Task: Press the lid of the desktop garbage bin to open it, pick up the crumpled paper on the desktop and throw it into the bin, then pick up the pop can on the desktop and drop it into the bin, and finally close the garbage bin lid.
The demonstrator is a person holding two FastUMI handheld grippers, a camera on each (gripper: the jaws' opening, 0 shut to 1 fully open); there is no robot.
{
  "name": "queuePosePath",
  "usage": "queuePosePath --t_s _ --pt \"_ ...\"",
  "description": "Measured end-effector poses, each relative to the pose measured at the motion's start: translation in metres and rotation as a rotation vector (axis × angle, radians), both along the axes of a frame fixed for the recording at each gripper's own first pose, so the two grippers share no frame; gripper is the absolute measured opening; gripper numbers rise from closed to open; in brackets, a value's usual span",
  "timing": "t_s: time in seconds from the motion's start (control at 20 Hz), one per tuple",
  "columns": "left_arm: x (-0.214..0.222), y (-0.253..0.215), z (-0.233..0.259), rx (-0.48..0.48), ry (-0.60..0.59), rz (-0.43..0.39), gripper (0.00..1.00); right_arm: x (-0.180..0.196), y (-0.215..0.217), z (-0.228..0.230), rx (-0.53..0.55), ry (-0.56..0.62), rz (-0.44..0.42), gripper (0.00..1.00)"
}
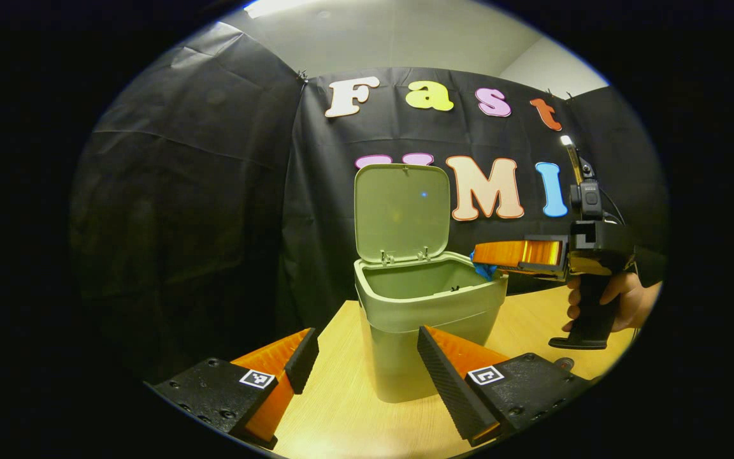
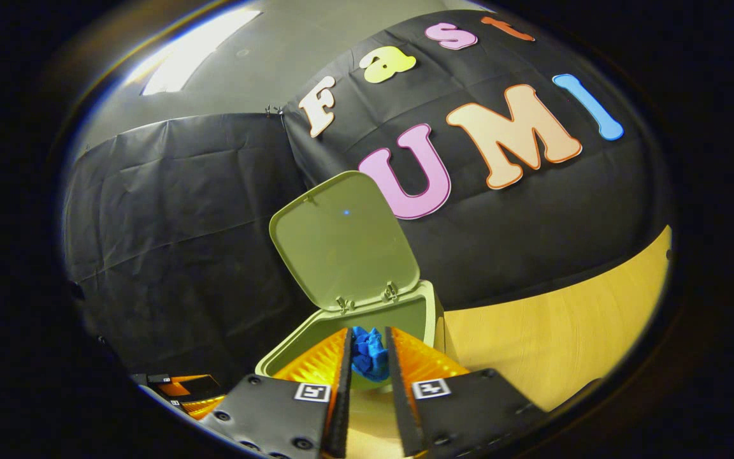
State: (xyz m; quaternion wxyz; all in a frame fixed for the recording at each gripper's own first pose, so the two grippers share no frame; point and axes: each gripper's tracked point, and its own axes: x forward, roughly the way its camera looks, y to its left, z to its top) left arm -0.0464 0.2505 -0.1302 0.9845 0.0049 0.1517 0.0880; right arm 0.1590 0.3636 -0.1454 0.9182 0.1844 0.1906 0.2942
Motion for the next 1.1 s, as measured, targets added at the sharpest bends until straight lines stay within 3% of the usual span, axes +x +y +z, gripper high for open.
queuePosePath --t_s 0.05,0.1,0.2,0.25,0.3,0.4,0.45,0.7,0.75,0.85,1.1 --pt "0.002 -0.004 0.001 0.001 -0.005 -0.008 0.94 0.002 -0.005 0.003 -0.002 -0.01 -0.006 0.51" --pt "0.006 -0.01 0.0 -0.003 -0.009 -0.02 0.98 0.003 -0.011 0.005 -0.01 -0.021 -0.015 0.62" --pt "0.014 -0.022 0.0 -0.019 -0.01 -0.042 0.93 0.004 -0.024 0.013 -0.021 -0.041 -0.025 0.67" --pt "0.016 -0.029 0.002 -0.024 -0.015 -0.049 0.98 0.007 -0.03 0.015 -0.023 -0.043 -0.035 0.81" --pt "0.019 -0.037 0.006 -0.029 -0.027 -0.059 0.93 0.006 -0.037 0.019 -0.021 -0.046 -0.043 0.81" --pt "0.026 -0.059 0.011 -0.048 -0.048 -0.1 0.93 0.005 -0.06 0.033 -0.035 -0.088 -0.074 0.8" --pt "0.03 -0.072 0.011 -0.052 -0.049 -0.124 0.97 0.006 -0.076 0.04 -0.061 -0.12 -0.098 0.93" --pt "0.042 -0.14 0.002 -0.109 -0.04 -0.224 0.93 -0.005 -0.169 0.052 -0.175 -0.201 -0.221 0.93" --pt "0.043 -0.154 0.0 -0.119 -0.033 -0.248 0.97 -0.009 -0.189 0.051 -0.198 -0.203 -0.243 0.87" --pt "0.045 -0.183 -0.007 -0.135 -0.016 -0.297 0.93 -0.018 -0.225 0.047 -0.243 -0.2 -0.279 0.95" --pt "0.042 -0.243 -0.033 -0.176 0.067 -0.385 0.93 -0.037 -0.299 0.03 -0.304 -0.144 -0.343 0.96"
